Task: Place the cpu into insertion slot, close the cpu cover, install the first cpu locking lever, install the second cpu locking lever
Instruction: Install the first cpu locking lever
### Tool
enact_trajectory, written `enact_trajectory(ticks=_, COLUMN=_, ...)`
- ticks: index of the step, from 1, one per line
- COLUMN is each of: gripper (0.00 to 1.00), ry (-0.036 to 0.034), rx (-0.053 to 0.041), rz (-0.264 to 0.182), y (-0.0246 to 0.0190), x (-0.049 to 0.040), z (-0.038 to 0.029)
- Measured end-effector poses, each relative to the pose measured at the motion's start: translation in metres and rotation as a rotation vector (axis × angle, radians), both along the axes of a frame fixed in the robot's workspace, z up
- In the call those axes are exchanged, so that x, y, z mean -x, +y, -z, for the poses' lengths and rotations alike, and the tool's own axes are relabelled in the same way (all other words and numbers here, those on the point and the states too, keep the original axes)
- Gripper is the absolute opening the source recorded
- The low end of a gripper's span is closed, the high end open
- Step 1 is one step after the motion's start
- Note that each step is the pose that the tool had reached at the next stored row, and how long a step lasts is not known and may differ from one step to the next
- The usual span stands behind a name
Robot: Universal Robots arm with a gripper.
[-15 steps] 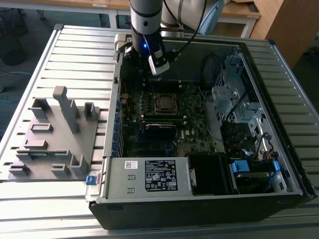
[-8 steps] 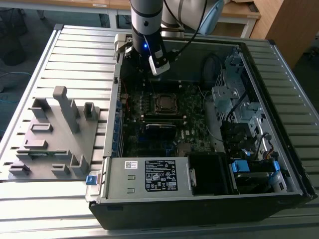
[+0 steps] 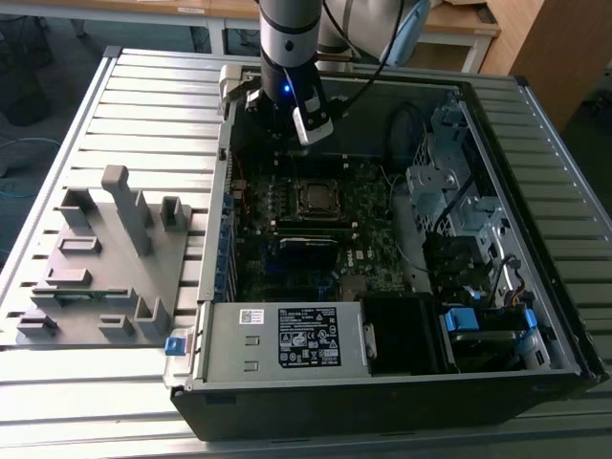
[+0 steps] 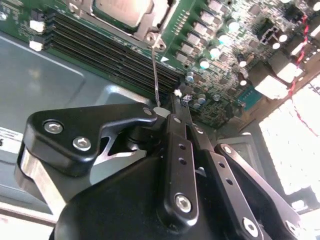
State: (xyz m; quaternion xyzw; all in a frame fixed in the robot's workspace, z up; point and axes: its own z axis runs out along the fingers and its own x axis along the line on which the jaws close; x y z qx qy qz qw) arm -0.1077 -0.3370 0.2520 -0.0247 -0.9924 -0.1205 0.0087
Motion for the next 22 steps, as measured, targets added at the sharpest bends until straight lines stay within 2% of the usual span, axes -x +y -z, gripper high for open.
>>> enact_trajectory(ticks=17, gripper=0.10, ry=0.0025, rx=0.0173, rz=0.010, y=0.0000, x=-0.0392, z=0.0004)
enact_trajectory(ticks=22, gripper=0.10, ry=0.0026, rx=0.0177, rz=0.010, y=0.0000, x=-0.0400, z=0.0005)
